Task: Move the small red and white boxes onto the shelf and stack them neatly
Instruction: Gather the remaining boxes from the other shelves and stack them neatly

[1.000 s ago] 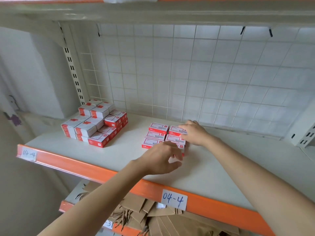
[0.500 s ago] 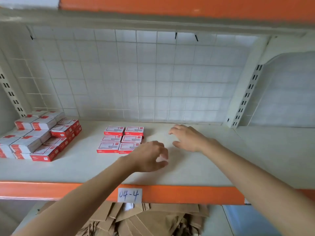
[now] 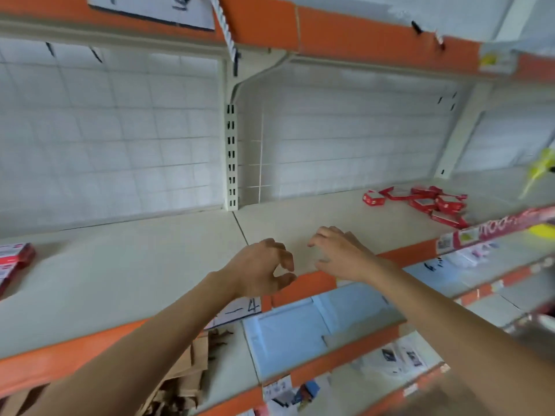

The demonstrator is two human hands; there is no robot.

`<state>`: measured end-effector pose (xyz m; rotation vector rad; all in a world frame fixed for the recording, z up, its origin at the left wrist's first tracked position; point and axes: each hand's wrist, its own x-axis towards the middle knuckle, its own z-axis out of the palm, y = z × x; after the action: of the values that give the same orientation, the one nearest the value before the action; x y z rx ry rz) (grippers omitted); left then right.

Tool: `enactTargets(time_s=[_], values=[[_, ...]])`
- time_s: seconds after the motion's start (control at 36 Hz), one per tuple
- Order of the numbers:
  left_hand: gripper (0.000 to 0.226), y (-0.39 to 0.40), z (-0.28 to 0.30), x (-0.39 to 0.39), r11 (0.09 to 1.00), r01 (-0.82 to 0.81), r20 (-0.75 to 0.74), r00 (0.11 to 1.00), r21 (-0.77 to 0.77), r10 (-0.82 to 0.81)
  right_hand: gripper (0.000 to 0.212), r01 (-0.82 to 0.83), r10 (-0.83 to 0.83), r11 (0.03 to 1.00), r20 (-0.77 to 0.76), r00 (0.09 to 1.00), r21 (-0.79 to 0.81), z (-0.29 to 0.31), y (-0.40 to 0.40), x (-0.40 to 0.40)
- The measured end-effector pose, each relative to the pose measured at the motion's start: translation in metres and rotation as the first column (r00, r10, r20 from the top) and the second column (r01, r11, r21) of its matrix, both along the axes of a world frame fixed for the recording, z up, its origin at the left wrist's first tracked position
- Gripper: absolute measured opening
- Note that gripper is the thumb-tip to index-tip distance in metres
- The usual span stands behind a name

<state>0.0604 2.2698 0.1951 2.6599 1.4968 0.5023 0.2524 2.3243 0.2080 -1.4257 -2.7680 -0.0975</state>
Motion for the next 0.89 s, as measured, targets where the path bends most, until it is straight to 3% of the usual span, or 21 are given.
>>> enactTargets(time_s=[0.11,0.36,0.69,0.89], values=[[0.022,0.019,-0.004,0.056,0.999,0.032,0.004,0.999,-0.008,-0.032,0.042,0.083,-0.084,0.996,0.033,0.996,0.020,-0.001,0.006,0.058],[0.024,0.089,-0.004,0.146,0.990,0.140,-0.060,0.988,-0.017,-0.141,0.043,0.210,-0.211,0.978,-0.050,0.976,-0.017,-0.008,0.037,0.147],[0.024,0.219,0.004,0.233,0.981,0.191,0.005,0.982,-0.022,-0.191,0.045,0.321,-0.321,0.946,-0.008,0.947,0.044,0.015,0.161,0.239],[0.023,0.260,0.000,0.262,0.979,0.195,-0.007,0.981,-0.051,-0.196,0.046,0.349,-0.348,0.937,-0.013,0.937,0.029,-0.001,0.214,0.271]])
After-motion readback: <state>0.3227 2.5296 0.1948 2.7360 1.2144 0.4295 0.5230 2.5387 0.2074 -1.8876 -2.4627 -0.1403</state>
